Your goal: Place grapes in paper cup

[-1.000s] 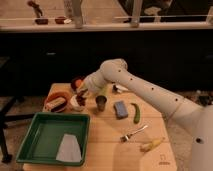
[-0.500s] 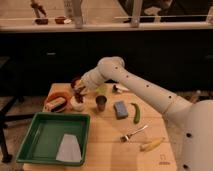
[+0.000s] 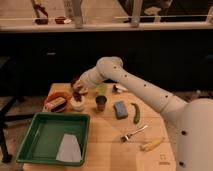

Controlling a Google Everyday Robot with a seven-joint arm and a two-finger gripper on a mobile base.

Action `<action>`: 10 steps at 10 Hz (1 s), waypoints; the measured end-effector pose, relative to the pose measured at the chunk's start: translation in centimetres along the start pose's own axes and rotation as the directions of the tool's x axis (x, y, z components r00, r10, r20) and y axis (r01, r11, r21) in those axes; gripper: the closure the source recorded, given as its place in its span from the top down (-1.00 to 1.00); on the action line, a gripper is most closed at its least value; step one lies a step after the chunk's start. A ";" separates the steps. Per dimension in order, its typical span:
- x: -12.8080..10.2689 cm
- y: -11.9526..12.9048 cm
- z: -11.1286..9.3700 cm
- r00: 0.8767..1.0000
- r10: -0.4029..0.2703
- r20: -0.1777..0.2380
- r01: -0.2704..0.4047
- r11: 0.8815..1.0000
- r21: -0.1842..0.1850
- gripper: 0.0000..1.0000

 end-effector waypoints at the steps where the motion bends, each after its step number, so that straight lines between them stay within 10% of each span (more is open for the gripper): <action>1: 0.0 0.2 0.3 1.000 0.005 0.002 -0.005 1.000 0.004 -1.00; 6: -0.1 0.6 0.9 1.000 0.014 0.019 -0.014 1.000 0.008 -1.00; 10: -0.1 0.6 0.9 1.000 0.013 0.019 -0.013 1.000 0.009 -0.37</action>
